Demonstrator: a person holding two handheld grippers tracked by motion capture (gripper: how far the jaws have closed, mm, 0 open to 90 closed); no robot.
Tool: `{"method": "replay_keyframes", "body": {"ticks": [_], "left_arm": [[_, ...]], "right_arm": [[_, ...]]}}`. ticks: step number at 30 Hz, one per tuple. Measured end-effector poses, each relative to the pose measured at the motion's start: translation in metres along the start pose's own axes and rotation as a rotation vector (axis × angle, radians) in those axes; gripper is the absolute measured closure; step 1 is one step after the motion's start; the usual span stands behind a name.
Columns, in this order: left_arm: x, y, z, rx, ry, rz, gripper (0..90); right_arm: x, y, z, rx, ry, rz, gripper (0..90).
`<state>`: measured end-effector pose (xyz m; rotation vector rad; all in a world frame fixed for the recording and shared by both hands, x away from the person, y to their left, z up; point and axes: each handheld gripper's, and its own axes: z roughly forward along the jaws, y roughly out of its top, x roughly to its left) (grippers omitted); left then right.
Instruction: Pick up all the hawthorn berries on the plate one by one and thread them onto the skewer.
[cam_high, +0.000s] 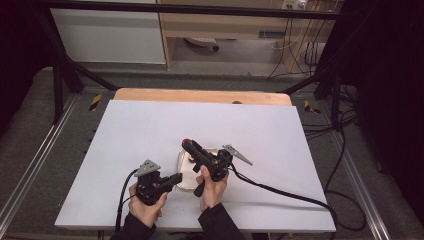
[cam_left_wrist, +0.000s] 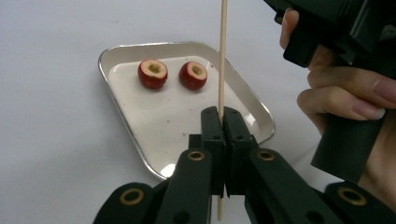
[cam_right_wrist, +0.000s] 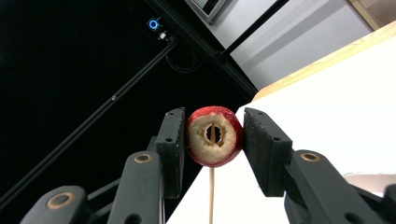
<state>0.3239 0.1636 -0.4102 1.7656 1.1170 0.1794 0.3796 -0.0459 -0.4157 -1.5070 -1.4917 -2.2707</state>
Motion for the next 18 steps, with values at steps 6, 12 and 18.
{"method": "replay_keyframes", "body": {"ticks": [6,12,18], "left_arm": [[-0.003,0.002,-0.002,-0.007,-0.01,0.004,88.9],[-0.002,0.005,-0.002,-0.02,-0.001,-0.005,88.9],[-0.001,0.01,-0.001,-0.035,0.012,-0.005,88.9]], "right_arm": [[0.001,0.001,0.0,-0.006,-0.001,0.003,61.2],[0.0,-0.006,0.0,0.013,-0.003,0.001,61.3],[0.001,-0.011,-0.002,0.055,-0.002,0.001,61.4]]}}
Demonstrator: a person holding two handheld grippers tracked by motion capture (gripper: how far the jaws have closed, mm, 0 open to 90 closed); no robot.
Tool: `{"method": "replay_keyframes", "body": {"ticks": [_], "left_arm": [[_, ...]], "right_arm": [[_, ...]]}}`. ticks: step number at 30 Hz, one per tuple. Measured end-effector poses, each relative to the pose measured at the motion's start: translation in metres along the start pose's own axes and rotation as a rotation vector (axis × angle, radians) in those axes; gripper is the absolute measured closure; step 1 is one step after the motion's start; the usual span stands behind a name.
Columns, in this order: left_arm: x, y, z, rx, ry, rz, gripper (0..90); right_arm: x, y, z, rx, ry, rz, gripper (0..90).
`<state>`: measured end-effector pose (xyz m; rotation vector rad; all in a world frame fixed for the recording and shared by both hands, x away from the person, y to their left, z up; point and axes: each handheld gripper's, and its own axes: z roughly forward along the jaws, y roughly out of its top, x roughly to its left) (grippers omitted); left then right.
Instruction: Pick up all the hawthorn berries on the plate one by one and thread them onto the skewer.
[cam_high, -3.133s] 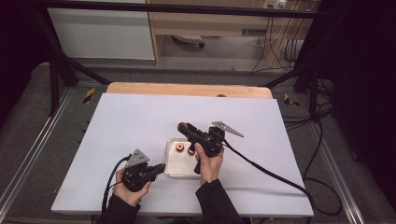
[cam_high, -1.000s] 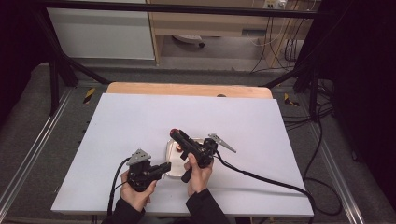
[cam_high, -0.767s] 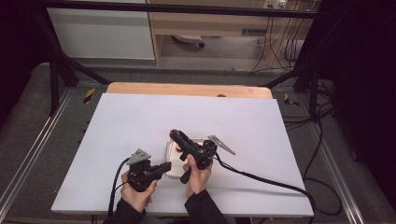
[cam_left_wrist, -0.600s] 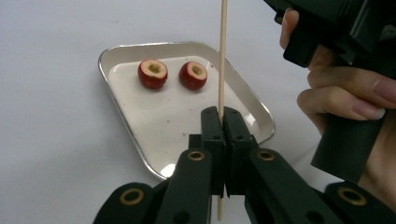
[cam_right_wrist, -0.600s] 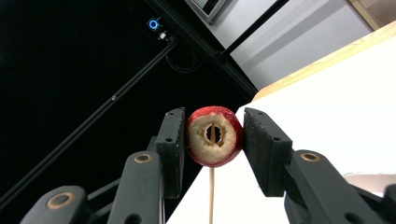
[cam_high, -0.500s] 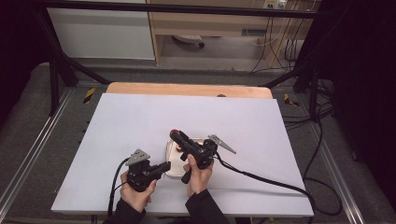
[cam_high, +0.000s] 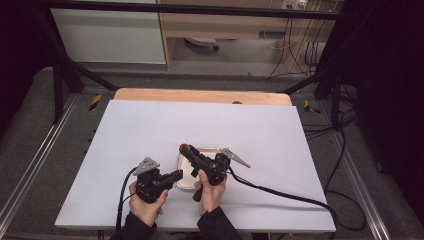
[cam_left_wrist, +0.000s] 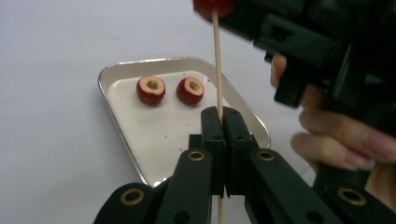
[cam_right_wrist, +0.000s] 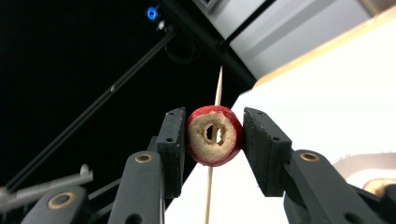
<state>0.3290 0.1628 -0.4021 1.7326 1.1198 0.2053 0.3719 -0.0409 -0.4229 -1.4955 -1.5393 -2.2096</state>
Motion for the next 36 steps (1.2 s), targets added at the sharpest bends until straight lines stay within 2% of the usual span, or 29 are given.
{"method": "replay_keyframes", "body": {"ticks": [3,6,8,9,10,12,14,16,18,19,20,24,25,27,28,32,36], "left_arm": [[0.005,0.003,0.002,0.014,-0.007,0.006,88.9],[0.005,0.004,0.003,0.005,-0.005,0.009,88.9],[0.007,0.01,0.004,0.003,0.017,0.016,88.9],[0.009,0.012,0.005,0.01,0.002,0.014,88.9],[0.009,0.011,0.006,0.01,-0.002,0.019,88.8],[0.009,0.01,0.007,0.016,0.011,0.042,88.8],[0.01,0.008,0.008,0.011,0.004,0.056,88.8],[0.01,0.007,0.008,0.011,0.012,0.088,88.7],[0.01,0.004,0.008,0.024,0.014,0.108,88.7],[0.011,0.003,0.007,0.029,0.015,0.115,88.7],[0.012,0.001,0.007,0.027,0.016,0.12,88.7],[0.019,-0.003,0.004,0.041,0.021,0.149,88.6],[0.02,-0.004,0.003,0.044,0.027,0.156,88.5],[0.024,-0.007,0.001,0.054,0.028,0.168,88.5],[0.025,-0.008,0.001,0.061,0.021,0.168,88.4],[0.028,-0.011,-0.003,0.073,0.031,0.208,88.2],[0.033,-0.013,-0.01,0.078,0.042,0.23,88.1]], "right_arm": [[0.0,-0.007,-0.002,0.032,0.0,-0.016,61.3],[0.002,-0.004,-0.001,0.054,-0.006,-0.036,61.3],[0.001,-0.008,-0.001,0.111,0.003,-0.039,61.3],[0.002,-0.012,-0.001,0.124,0.005,-0.04,61.3],[0.002,-0.014,-0.002,0.115,-0.001,-0.055,61.2],[0.002,-0.013,-0.002,0.128,-0.01,-0.064,61.2],[0.002,-0.012,-0.002,0.146,-0.016,-0.076,60.9],[0.003,-0.01,-0.003,0.155,-0.024,-0.108,59.6],[0.005,-0.005,-0.005,0.139,-0.052,-0.153,46.1],[0.006,-0.002,-0.006,0.146,-0.051,-0.175,43.5],[0.007,0.002,-0.007,0.162,-0.047,-0.2,41.0],[0.01,0.018,-0.013,0.216,-0.091,-0.308,24.0],[0.009,0.022,-0.015,0.237,-0.107,-0.342,20.2],[0.005,0.028,-0.018,0.286,-0.12,-0.38,14.6],[0.001,0.033,-0.021,0.331,-0.126,-0.409,12.4],[-0.01,0.042,-0.029,0.497,-0.199,-0.502,7.8],[-0.016,0.046,-0.031,0.659,-0.252,-0.595,6.4]]}}
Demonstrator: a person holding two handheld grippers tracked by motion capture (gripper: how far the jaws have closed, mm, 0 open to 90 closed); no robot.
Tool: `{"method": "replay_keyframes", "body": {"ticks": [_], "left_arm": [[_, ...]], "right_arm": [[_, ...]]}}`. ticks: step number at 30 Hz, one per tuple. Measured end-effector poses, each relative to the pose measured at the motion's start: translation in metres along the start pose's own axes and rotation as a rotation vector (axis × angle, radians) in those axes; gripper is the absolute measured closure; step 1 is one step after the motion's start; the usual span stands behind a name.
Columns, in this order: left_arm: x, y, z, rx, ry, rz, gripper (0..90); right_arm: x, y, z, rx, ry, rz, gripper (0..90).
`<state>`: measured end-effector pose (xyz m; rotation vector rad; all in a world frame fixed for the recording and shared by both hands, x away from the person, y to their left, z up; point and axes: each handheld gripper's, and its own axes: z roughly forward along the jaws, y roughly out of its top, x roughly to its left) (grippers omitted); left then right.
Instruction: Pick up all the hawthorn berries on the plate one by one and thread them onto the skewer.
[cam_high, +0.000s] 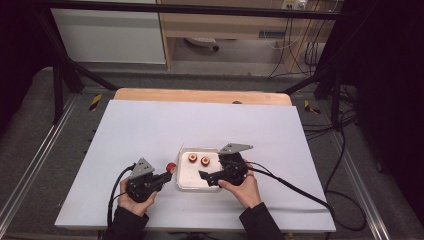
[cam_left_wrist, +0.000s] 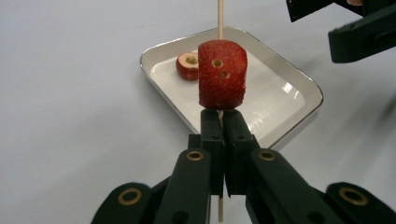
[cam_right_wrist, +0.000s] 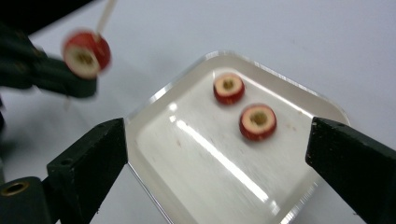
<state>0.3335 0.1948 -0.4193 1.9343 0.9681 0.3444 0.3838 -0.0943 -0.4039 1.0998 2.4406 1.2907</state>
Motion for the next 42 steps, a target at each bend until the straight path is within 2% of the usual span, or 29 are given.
{"method": "replay_keyframes", "body": {"ticks": [2,5,6,11,17,19,21,26,28,30,32,34,37,42], "left_arm": [[0.002,-0.002,-0.004,0.003,0.006,0.015,88.1],[0.005,-0.003,-0.007,0.006,0.007,0.027,88.1],[0.006,-0.004,-0.008,0.006,0.006,0.026,88.1],[0.009,-0.005,-0.009,0.011,-0.003,0.022,87.9],[0.01,-0.006,-0.008,0.014,-0.001,0.013,87.9],[0.01,-0.006,-0.008,0.013,-0.001,0.013,87.9],[0.01,-0.006,-0.008,0.013,-0.001,0.012,87.9],[0.009,-0.006,-0.007,0.017,-0.003,0.015,87.9],[0.009,-0.006,-0.007,0.014,-0.004,0.016,87.9],[0.009,-0.006,-0.007,0.015,-0.004,0.015,87.9],[0.009,-0.006,-0.007,0.017,-0.004,0.015,87.9],[0.009,-0.006,-0.007,0.018,-0.005,0.016,87.9],[0.008,-0.006,-0.006,0.019,-0.006,0.019,87.9],[0.008,-0.006,-0.006,0.019,-0.005,0.02,87.9]], "right_arm": [[-0.003,0.001,0.0,0.038,-0.008,-0.024,7.1],[-0.007,0.008,0.001,0.08,-0.003,-0.009,8.5],[-0.008,0.011,0.001,0.099,-0.008,-0.016,9.2],[-0.011,0.031,0.012,0.214,-0.05,-0.112,13.7],[-0.023,0.046,0.029,0.301,-0.037,-0.124,18.6],[-0.026,0.049,0.033,0.316,-0.023,-0.114,21.2],[-0.029,0.051,0.038,0.335,-0.033,-0.107,22.9],[-0.026,0.052,0.052,0.389,-0.024,-0.098,30.0],[-0.027,0.053,0.058,0.412,-0.035,-0.101,33.1],[-0.027,0.053,0.063,0.43,-0.045,-0.07,36.5],[-0.028,0.053,0.067,0.438,-0.056,-0.063,39.8],[-0.029,0.053,0.07,0.449,-0.066,-0.026,42.7],[-0.03,0.051,0.074,0.451,-0.066,-0.006,49.6],[-0.03,0.051,0.077,0.456,-0.067,0.038,55.4]]}}
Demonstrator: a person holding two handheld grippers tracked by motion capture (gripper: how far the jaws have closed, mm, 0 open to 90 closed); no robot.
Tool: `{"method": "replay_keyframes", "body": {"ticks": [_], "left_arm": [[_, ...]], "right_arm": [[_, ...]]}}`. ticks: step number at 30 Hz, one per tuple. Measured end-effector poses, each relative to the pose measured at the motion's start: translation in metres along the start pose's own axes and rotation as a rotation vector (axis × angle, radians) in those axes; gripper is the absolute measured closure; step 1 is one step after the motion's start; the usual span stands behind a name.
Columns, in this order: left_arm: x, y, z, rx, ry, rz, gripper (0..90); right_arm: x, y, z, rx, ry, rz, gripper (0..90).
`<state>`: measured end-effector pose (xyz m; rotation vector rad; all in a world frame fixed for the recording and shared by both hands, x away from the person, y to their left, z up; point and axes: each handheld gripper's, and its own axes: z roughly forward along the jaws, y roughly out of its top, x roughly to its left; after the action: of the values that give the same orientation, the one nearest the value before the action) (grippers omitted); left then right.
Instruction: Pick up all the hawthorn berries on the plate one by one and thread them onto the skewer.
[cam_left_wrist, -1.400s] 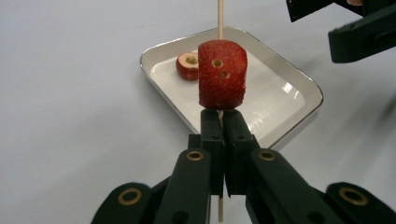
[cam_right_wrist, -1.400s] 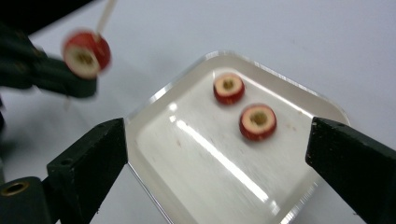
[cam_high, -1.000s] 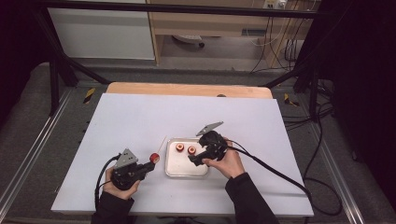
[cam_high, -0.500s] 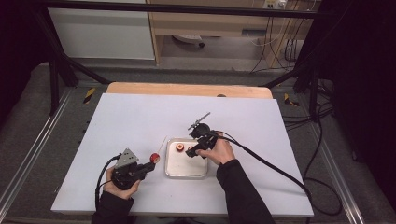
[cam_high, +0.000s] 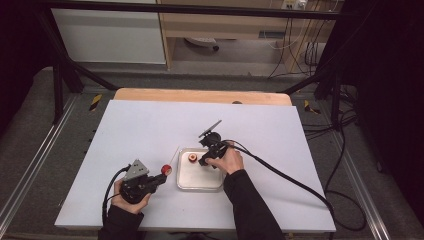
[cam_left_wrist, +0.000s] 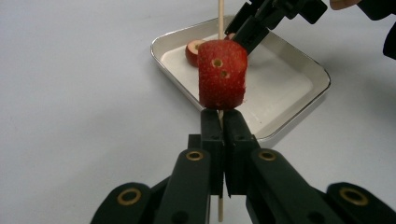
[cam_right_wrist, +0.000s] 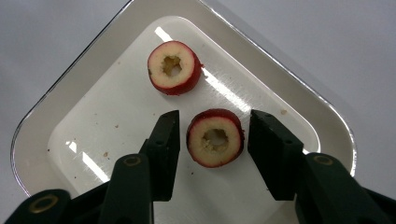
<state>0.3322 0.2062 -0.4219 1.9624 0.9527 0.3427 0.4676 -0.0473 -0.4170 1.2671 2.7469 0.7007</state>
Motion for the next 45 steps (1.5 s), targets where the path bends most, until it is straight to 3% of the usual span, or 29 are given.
{"method": "replay_keyframes", "body": {"ticks": [13,17,27,33,40,45], "left_arm": [[0.0,0.0,0.0,-0.002,0.001,0.0,87.9],[0.0,0.0,-0.001,-0.006,0.004,-0.001,87.9],[-0.002,0.001,-0.005,-0.035,0.013,-0.012,87.9],[-0.007,0.003,-0.008,-0.069,0.023,-0.009,87.9],[-0.016,0.006,-0.012,-0.093,0.026,-0.005,87.9],[-0.021,0.007,-0.014,-0.108,0.025,-0.012,87.9]], "right_arm": [[-0.003,0.001,0.003,0.009,0.015,0.055,61.1],[-0.001,0.0,-0.005,-0.03,0.031,0.081,61.3],[0.011,-0.008,-0.048,-0.233,0.126,0.138,61.5],[0.014,-0.024,-0.068,-0.44,0.241,0.223,61.6],[0.021,-0.04,-0.073,-0.665,0.329,0.321,61.5],[0.027,-0.046,-0.071,-0.791,0.397,0.393,61.6]]}}
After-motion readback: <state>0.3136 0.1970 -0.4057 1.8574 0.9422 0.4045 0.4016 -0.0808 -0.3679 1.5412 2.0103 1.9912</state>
